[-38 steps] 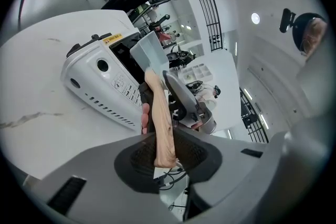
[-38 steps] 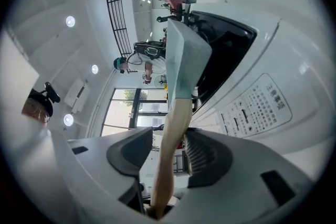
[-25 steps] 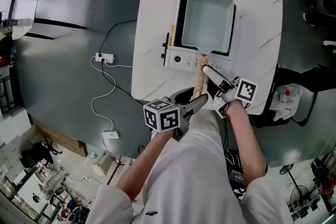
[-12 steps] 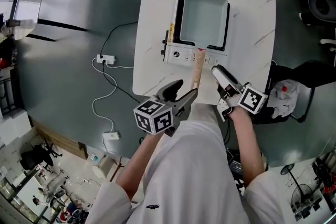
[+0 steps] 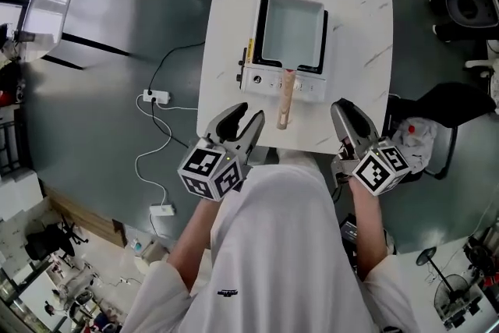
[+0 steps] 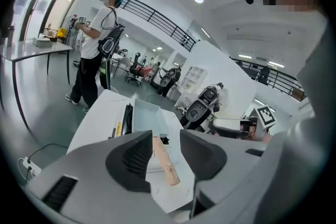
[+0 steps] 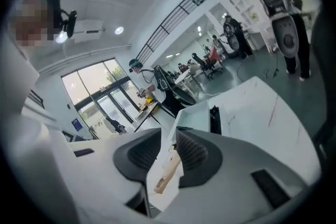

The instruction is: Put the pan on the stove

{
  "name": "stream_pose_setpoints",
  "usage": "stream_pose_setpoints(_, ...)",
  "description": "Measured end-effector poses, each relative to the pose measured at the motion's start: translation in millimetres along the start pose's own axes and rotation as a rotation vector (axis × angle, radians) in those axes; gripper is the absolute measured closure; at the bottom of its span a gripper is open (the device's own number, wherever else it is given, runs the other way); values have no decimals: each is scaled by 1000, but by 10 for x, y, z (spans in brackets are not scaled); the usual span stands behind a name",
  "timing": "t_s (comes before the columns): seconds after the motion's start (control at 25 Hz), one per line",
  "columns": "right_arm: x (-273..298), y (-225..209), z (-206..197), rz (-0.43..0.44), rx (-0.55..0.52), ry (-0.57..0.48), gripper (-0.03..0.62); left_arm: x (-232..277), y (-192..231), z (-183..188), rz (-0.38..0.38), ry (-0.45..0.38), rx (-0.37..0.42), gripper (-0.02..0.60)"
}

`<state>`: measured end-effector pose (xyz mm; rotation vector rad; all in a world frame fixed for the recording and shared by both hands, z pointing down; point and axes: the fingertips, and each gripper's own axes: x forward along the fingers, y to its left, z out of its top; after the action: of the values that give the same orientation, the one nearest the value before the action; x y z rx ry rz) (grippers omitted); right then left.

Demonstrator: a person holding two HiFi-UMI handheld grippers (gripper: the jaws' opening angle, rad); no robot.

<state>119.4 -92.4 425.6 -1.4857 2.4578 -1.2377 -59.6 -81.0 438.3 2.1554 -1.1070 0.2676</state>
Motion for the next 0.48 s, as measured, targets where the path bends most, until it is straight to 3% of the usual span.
stream_pose_setpoints(0.28,-498,327,568,-137,-394,-127,503,-361,-205,565,38,-145,131,533)
stream_pose_setpoints(0.4,-659,357,701,-211,-503,-175,576,-485,-283,791,47,-207,142,572)
stream_pose_setpoints(0.48,-724,345,725,-244,-540,-190,588,-524,-313,873,48,-230,146,572)
